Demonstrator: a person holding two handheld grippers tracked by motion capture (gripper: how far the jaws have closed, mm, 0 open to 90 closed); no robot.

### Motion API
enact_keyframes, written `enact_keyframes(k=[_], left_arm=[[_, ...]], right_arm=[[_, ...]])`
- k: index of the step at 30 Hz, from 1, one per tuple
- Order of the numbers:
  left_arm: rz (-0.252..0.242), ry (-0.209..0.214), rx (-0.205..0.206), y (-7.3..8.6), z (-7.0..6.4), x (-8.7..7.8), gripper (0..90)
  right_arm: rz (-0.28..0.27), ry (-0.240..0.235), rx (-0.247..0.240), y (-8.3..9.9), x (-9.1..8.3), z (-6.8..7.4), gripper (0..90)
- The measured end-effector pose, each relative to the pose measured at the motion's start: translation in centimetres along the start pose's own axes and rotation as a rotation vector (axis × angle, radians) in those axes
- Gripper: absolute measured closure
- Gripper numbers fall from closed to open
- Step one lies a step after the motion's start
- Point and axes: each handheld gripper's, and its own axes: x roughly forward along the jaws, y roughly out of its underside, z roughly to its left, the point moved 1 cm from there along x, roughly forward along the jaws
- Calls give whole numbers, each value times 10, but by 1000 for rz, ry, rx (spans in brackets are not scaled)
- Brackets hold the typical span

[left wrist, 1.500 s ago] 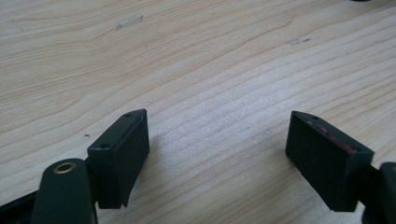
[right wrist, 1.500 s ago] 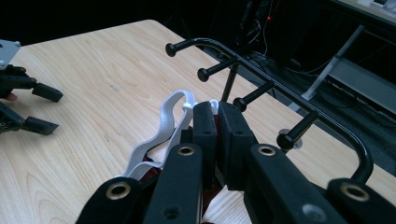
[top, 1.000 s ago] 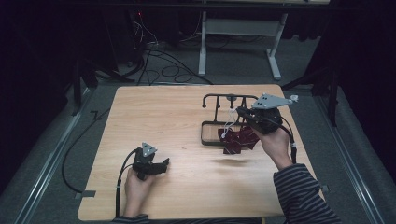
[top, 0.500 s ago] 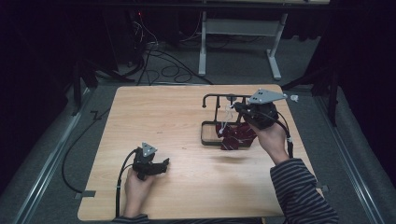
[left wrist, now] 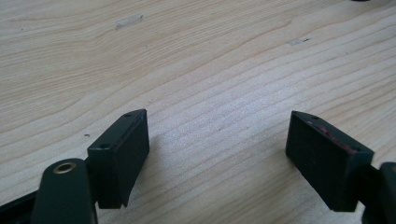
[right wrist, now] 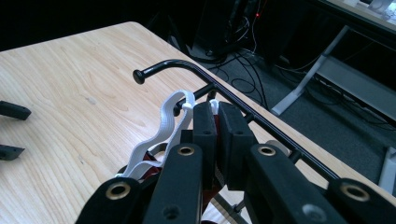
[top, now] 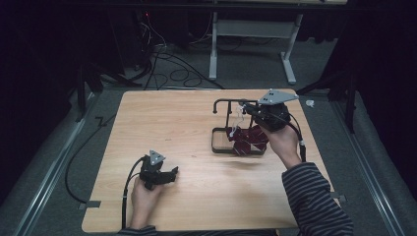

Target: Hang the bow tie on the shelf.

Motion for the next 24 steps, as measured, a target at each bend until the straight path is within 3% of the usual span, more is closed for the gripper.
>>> enact_keyframes(k=[24], left_arm=[[0, 0, 0, 0, 0, 0, 219]], right_arm=[[34, 40, 15, -6, 20, -10, 875]])
